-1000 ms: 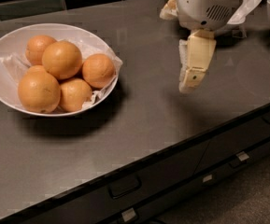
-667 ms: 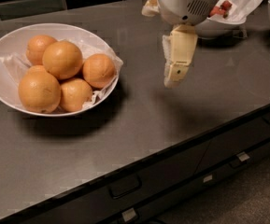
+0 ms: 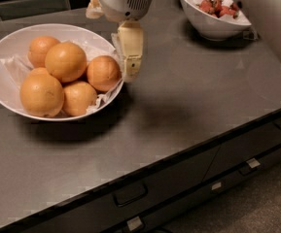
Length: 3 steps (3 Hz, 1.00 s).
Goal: Pick orange from white bowl
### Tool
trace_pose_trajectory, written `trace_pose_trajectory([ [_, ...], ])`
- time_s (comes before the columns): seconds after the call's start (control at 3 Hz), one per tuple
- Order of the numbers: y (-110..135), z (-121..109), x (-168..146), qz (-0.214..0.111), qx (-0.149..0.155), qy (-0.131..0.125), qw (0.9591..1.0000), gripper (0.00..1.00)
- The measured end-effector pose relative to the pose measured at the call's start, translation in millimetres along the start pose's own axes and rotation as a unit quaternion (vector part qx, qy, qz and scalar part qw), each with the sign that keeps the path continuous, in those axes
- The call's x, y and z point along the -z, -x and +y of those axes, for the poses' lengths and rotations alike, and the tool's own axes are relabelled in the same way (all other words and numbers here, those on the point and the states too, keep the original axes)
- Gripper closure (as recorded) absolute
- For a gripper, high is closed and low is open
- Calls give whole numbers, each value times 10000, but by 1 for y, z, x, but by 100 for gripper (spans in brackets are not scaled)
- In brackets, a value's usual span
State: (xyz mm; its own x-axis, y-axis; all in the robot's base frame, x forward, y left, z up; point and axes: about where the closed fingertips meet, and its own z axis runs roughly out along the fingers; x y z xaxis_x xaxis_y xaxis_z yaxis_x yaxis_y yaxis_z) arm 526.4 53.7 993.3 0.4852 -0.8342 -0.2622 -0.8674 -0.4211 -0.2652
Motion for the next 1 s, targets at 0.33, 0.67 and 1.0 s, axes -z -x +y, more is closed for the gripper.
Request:
trace_pose_trajectory([
  [0.33,40,-21,-24,-340,566,91,9978,0],
  [0.67,40,-21,-24,-340,567,91,9978,0],
  [1.0,50,-31,-29,-427,687,87,9967,0],
])
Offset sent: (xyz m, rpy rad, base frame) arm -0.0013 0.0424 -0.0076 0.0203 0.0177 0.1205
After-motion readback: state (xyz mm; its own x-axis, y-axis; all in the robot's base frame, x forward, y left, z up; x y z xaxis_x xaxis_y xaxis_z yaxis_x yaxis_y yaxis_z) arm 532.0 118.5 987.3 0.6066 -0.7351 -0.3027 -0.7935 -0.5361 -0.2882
